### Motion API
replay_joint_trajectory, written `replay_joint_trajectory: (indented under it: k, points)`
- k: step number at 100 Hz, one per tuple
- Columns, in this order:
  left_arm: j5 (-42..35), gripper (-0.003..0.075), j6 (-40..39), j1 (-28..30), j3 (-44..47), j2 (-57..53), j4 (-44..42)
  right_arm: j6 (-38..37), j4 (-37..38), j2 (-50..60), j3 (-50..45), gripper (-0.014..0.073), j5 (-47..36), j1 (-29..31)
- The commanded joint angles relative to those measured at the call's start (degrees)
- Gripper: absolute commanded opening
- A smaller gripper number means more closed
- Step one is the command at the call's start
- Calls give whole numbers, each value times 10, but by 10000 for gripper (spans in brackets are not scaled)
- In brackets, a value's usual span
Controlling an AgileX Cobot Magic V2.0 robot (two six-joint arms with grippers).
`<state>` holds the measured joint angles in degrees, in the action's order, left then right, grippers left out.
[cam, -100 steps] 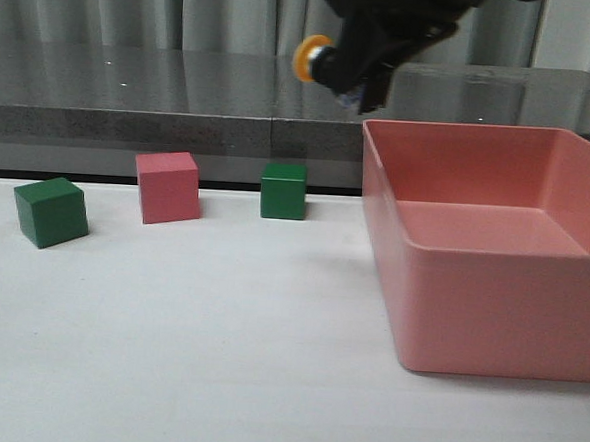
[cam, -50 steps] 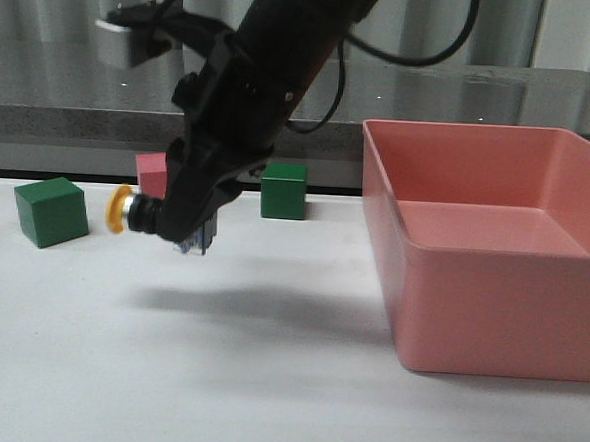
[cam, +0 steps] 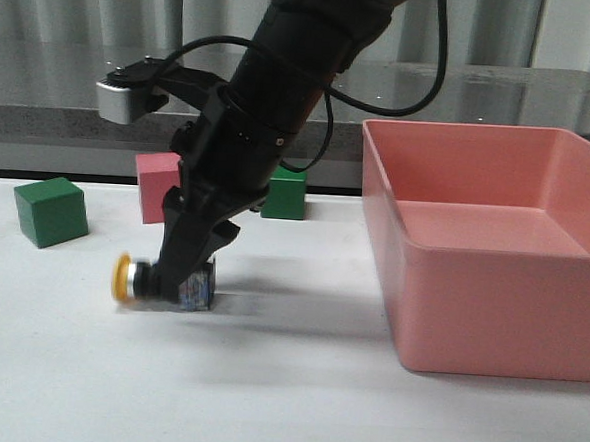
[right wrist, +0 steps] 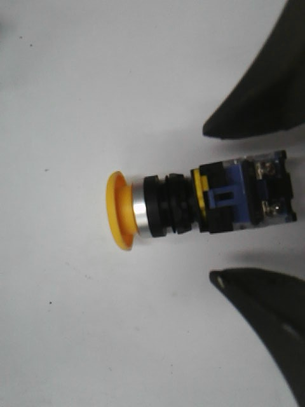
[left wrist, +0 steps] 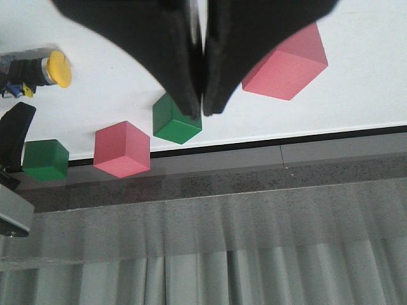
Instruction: Place and stand button with both arms
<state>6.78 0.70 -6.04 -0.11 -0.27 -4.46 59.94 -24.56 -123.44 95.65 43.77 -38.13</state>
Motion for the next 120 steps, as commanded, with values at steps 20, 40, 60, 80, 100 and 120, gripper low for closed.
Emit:
replay_joint_trajectory:
  k: [20,40,60,80,100,120]
  points:
    - [-48,-20,-7,-5,27,-18,1,2,-19,51,19,520,-9,0]
    - [-48,-20,-7,-5,27,-18,1,-61,-15,124,19,202,10,6]
    - [-48,-20,-7,-5,27,-18,1,-125,-15,221,19,-61,42,43]
    - [-48,-20,-7,-5,27,-18,1,-189,-11,336,-10,-60,44,109]
    - [-48,-20,-7,-5,27,-18,1,-239,7,470,-146,-60,-15,193]
    - [-48,-20,-7,-5,27,-18,1,-270,6,642,-340,-60,-127,267]
